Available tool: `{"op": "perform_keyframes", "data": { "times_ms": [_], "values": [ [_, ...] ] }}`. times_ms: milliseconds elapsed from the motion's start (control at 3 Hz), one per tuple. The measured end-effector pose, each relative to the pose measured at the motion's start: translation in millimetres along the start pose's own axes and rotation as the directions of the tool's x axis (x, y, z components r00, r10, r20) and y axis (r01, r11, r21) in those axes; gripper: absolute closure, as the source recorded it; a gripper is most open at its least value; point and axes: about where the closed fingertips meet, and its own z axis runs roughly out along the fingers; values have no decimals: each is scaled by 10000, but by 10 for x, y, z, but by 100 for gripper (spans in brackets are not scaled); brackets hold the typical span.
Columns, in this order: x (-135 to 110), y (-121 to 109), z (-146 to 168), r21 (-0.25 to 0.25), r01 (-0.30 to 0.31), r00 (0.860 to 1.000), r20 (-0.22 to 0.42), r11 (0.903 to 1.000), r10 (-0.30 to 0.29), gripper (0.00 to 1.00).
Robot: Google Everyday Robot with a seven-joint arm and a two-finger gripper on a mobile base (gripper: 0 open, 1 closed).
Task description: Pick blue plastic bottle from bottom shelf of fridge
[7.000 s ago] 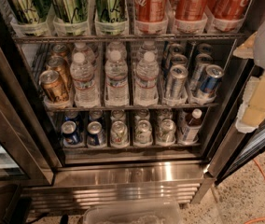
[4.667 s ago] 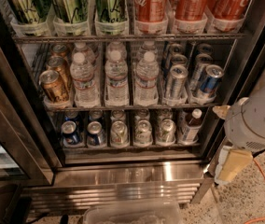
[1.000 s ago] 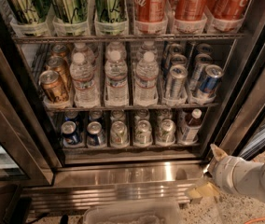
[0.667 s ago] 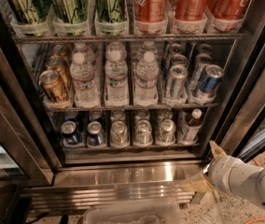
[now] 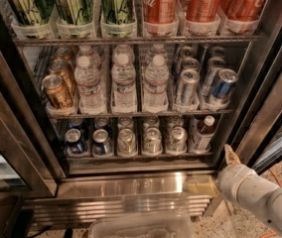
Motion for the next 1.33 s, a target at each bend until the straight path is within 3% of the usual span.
{"op": "perform_keyframes", "data": {
  "times_ms": [667, 1333],
  "values": [
    [-123, -115, 49, 1327, -427, 9879, 1536, 9902, 220, 0],
    [-55, -285, 113, 2050, -1246, 9748, 2079, 9708, 812, 0]
  ]
}}
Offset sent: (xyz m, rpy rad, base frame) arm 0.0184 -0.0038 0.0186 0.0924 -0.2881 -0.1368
